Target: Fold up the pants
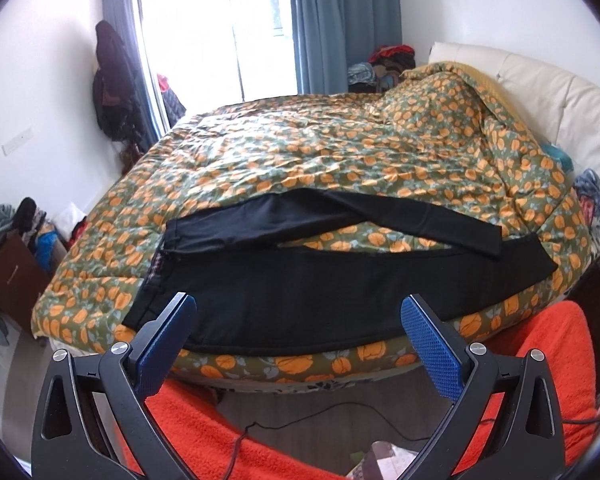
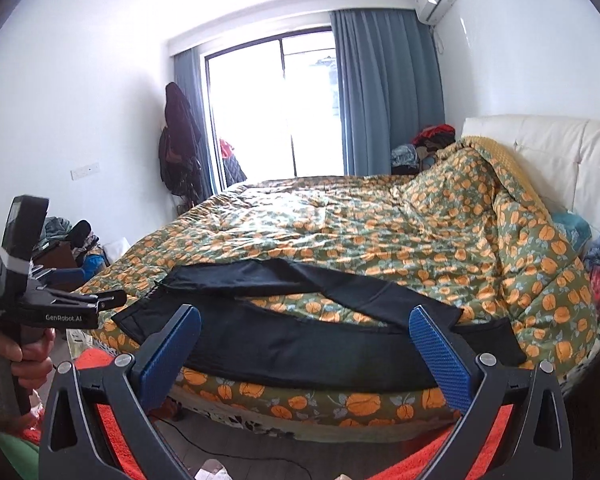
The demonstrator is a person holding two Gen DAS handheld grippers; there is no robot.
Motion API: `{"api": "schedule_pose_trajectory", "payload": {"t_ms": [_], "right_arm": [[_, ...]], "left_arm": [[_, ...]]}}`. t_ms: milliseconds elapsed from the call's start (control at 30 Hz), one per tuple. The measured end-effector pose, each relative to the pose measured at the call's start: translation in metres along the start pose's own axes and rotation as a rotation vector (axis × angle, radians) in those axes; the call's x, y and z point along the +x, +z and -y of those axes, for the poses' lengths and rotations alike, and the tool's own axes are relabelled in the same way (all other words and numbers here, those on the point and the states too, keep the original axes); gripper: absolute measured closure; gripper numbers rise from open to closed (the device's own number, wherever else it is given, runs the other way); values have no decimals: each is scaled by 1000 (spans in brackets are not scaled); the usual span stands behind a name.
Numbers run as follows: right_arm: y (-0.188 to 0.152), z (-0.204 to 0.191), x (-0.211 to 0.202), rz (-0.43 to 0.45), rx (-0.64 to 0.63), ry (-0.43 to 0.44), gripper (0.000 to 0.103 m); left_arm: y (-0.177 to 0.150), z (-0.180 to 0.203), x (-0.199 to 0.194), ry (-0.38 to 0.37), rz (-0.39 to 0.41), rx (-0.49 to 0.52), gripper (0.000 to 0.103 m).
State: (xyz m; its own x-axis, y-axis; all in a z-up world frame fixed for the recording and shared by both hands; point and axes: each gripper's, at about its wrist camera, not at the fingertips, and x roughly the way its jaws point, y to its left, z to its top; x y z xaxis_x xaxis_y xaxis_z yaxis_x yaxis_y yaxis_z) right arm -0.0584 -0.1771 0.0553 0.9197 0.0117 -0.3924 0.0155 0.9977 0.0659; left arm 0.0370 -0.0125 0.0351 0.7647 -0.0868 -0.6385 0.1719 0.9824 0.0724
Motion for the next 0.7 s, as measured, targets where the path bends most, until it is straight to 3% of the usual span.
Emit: {"api": "schedule_pose_trajectory", "payload": {"t_ms": [167, 267, 533, 700], "right_arm": [[-5, -2, 30, -96, 46, 71, 0], [-11, -3, 53, -176, 19, 45, 0], [-21, 21, 110, -341, 42, 4, 0], [-34, 62, 145, -412, 78, 14, 1]], "left_arm": [[-9, 13, 32, -72, -50, -19, 1], [-18, 15, 49, -89, -89, -39, 1], [-20, 7, 73, -27, -103, -40, 1], [-8, -1, 96, 2, -121, -46, 1]]}}
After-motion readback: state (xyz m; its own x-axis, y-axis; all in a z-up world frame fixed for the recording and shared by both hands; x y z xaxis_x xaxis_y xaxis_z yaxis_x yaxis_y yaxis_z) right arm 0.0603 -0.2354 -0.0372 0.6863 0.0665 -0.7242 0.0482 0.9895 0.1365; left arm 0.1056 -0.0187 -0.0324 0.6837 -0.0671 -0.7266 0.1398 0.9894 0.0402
